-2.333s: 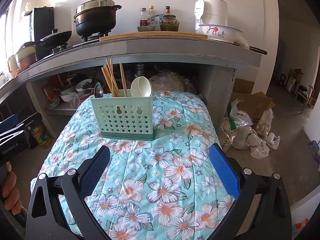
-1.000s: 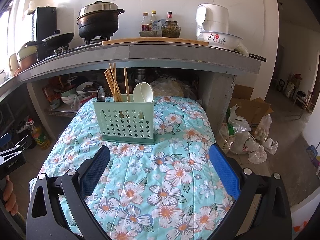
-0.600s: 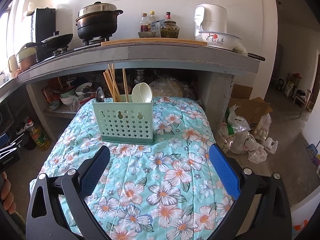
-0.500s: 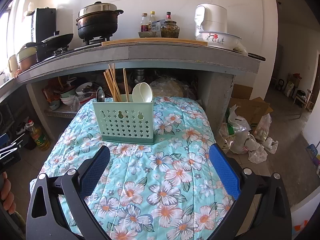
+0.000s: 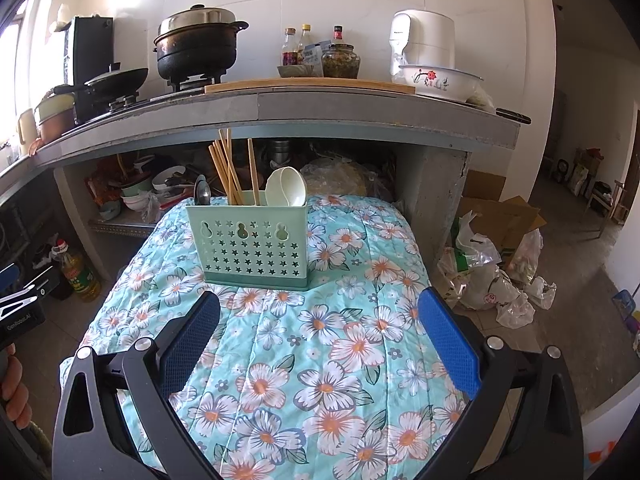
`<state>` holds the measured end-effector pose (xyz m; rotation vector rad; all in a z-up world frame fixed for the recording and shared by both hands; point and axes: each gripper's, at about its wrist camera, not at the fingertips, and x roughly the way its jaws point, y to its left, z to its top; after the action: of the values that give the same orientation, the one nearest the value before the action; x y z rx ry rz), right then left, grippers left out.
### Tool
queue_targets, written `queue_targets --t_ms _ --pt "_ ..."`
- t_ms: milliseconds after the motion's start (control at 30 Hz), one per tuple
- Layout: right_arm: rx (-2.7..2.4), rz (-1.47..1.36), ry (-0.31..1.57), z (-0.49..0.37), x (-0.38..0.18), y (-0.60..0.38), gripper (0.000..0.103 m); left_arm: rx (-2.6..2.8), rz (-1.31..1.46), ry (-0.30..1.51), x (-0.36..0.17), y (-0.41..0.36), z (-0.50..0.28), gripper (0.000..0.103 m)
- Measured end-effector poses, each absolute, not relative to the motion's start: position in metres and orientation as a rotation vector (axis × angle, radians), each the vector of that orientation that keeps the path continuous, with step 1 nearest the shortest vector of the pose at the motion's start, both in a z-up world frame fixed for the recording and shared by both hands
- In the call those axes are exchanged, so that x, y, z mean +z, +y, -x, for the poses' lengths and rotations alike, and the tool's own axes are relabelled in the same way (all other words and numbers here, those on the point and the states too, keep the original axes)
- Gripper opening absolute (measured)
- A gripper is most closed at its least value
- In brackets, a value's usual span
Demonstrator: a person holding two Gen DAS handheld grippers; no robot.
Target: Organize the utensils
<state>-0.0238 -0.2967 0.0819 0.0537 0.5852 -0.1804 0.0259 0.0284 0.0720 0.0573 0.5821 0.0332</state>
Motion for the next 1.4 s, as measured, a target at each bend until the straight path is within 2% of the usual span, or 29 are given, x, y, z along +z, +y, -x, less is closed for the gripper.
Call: queue_targets --t_ms 1400 --pt "-0.173 -0.052 0.581 0.0242 0.0837 -0.2939 0.097 -0.004 -0.084 0.543 0.079 0.0188 -0.0214 0.095"
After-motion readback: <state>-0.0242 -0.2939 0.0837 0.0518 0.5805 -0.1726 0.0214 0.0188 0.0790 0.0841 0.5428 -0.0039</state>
